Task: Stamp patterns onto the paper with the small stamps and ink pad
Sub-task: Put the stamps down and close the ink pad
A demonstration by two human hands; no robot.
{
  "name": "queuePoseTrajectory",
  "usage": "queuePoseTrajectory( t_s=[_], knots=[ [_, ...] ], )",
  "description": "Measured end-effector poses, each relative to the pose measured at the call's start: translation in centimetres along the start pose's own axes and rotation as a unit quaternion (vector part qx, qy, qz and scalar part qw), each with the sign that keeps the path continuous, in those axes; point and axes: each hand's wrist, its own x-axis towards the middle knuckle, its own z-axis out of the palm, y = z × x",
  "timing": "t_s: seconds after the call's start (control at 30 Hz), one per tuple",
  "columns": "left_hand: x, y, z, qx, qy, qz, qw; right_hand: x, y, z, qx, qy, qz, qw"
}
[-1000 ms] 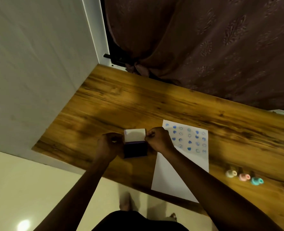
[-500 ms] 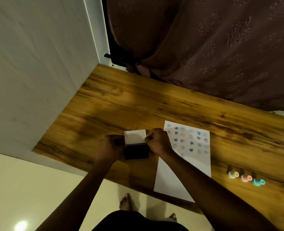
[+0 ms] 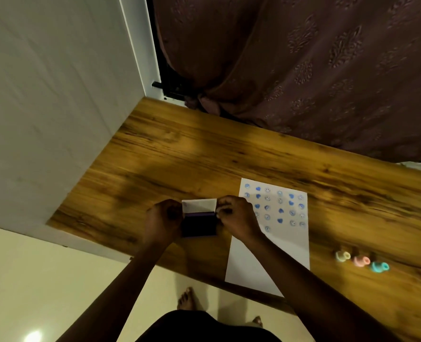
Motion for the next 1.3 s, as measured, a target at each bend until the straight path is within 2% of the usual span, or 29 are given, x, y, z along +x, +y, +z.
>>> queuePoseTrajectory(
  t_s=[0.13, 0.27, 0.43, 1.13, 1.3],
  knots=[
    [-1.5, -0.3, 0.0, 0.005, 0.002, 0.008, 1.000, -1.1, 0.6, 0.1, 0.043, -0.010, 0.023, 0.999],
    [-2.9, -0.6, 0.1, -0.019, 0.007, -0.022, 1.000, -2.4, 0.9, 0.4, 0.053, -0.004, 0.025, 0.998],
    [-4.1, -0.3, 0.4, -0.069, 0.030, -0.047, 0.996, -3.2, 1.0, 1.0, 0.026, -0.005, 0.004, 1.000],
    [-5.3, -0.1, 0.3, -0.036, 0.036, -0.065, 0.997, -4.7, 0.6, 2.5, -0.013, 0.000, -0.017, 1.000],
    [-5.5, -0.4, 0.4, -0.076, 0.033, -0.089, 0.993, -4.8, 0.6, 2.5, -0.011, -0.006, -0.006, 1.000]
  ],
)
